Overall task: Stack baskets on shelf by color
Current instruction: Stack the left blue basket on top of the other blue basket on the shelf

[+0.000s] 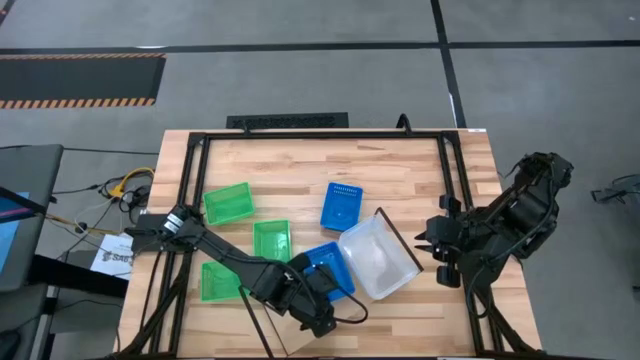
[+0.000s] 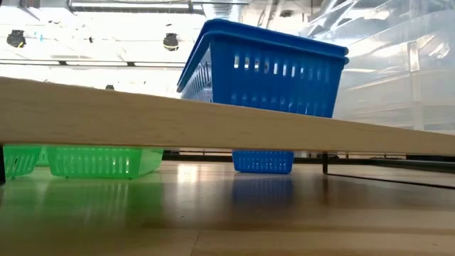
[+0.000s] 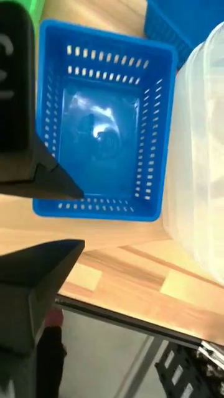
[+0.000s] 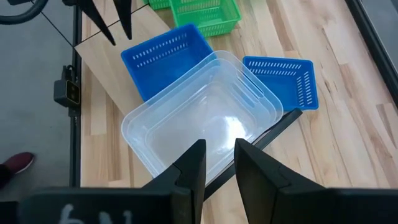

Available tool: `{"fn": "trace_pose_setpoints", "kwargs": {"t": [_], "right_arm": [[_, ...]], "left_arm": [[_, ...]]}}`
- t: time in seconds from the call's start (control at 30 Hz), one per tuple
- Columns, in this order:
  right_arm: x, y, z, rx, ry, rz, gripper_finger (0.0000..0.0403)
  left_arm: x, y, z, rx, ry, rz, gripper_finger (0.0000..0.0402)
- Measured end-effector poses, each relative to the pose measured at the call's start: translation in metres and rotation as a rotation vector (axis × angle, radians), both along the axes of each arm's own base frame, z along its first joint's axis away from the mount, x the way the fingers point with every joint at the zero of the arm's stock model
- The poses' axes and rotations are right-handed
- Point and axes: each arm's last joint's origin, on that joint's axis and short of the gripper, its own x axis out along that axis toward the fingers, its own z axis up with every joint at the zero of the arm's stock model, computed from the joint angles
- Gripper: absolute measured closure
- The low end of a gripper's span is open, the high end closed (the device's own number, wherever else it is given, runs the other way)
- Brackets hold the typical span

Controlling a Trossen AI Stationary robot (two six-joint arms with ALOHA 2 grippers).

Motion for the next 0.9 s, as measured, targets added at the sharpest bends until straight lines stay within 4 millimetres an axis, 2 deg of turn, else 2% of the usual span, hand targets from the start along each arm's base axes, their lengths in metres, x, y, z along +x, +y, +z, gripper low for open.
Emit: {"fn": "trace_pose_setpoints", "kwargs": {"t": [0.17, 0.23, 0.3, 0.5, 0.57, 0.63, 0.73, 0.9], "right_arm": [[0.000, 0.000, 0.000, 0.003, 0.002, 0.001, 0.0297], [0.000, 0.000, 0.000, 0.003, 0.002, 0.001, 0.0297], [0.000, 0.000, 0.000, 0.003, 0.002, 0.001, 0.0297], [0.000, 0.000, 0.000, 0.006, 0.001, -0.002, 0.0297], [0.000, 0.000, 0.000, 0.006, 0.001, -0.002, 0.0297], [0.000, 0.000, 0.000, 0.004, 0.002, 0.000, 0.0297], [0.000, 0.000, 0.000, 0.000, 0.003, 0.004, 0.0297], [0.000, 0.000, 0.000, -0.007, 0.006, 0.010, 0.0297]], "left_arm": [[-0.004, 0.002, 0.011, -0.076, -0.019, 0.060, 0.0271], [-0.011, 0.004, 0.024, -0.094, -0.011, 0.108, 0.0271], [-0.023, 0.006, 0.030, -0.029, 0.023, 0.164, 0.0280], [-0.043, 0.012, 0.005, 0.104, 0.221, 0.269, 0.0348], [-0.042, 0.017, -0.002, 0.139, 0.233, 0.301, 0.0380], [-0.039, 0.024, -0.004, 0.167, 0.223, 0.325, 0.0394], [-0.030, 0.039, -0.003, 0.209, 0.207, 0.336, 0.0399], [-0.017, 0.070, -0.010, 0.253, 0.283, 0.302, 0.0401]]}}
